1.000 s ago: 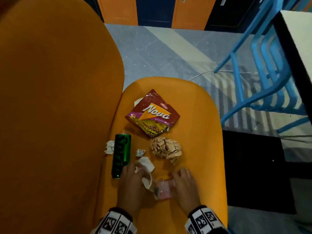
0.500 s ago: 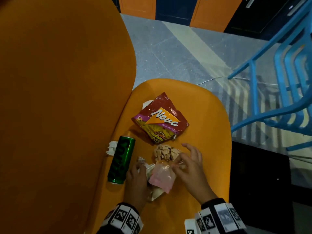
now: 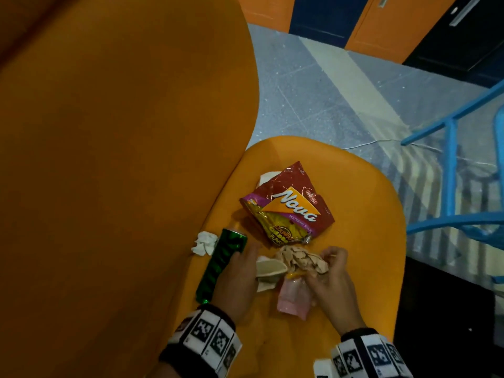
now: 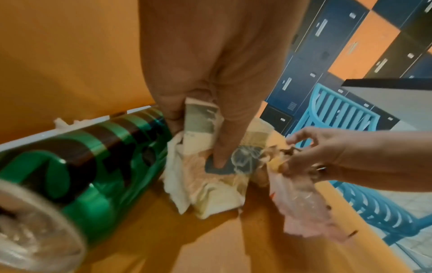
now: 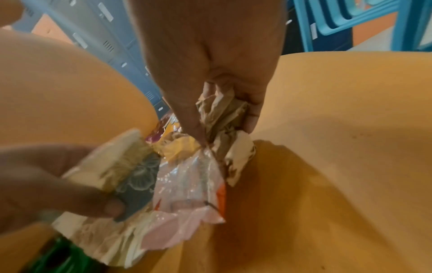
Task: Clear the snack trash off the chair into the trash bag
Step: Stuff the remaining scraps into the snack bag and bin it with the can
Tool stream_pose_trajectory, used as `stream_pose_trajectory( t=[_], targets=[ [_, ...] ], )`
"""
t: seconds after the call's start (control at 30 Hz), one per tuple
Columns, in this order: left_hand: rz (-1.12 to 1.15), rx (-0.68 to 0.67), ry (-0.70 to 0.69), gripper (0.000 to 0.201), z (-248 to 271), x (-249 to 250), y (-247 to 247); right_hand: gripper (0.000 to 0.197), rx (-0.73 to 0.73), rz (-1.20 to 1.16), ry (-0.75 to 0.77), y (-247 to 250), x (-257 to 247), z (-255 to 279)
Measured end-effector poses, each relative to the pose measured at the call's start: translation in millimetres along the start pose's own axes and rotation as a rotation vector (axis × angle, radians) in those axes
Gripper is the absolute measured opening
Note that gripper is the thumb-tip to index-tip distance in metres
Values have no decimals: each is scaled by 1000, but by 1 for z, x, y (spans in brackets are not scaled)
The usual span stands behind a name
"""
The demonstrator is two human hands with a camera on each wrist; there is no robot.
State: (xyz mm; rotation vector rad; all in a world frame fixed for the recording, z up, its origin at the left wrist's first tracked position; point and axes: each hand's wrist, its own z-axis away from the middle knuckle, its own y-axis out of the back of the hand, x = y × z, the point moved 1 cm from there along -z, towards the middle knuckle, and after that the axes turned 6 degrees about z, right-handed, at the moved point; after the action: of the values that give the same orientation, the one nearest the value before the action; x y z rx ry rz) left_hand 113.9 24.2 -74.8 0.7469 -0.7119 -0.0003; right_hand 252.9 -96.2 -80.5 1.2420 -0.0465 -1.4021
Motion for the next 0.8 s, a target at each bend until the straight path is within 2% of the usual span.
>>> stream_pose_trajectory(
  t=[0.07, 0.13, 0.27, 0.37, 0.47, 0.57, 0.63, 0.73, 0.8],
  targets=[
    [-134, 3, -48, 46, -12, 2, 1, 56, 25, -83, -39, 8, 0, -3],
    [-172, -26, -54, 45, -21, 1, 1, 58, 16, -107, -60, 12, 2, -6],
    [-21, -131, 36, 34, -29, 2, 7, 57, 17, -148, -118, 11, 9, -7],
    [12, -135, 57, 35, -31, 2, 7, 55, 26, -239, -169, 6, 8, -5],
    [73, -101, 80, 36, -28, 0, 6, 53, 15, -456, -236, 5, 3, 0],
    [328, 21, 116, 37, -22, -4, 6, 54, -59, -741, -341, 3, -1, 6],
    [528, 57, 117, 32, -20, -1, 5, 66, -159, -886, -407, -1, -4, 11],
    [683, -59, 148, 20, -19, 11, -8, 53, -273, -976, -435, -7, -15, 16],
    [760, -148, 197, 22, -17, 20, -13, 48, -298, -1039, -452, -7, -22, 16]
  ],
)
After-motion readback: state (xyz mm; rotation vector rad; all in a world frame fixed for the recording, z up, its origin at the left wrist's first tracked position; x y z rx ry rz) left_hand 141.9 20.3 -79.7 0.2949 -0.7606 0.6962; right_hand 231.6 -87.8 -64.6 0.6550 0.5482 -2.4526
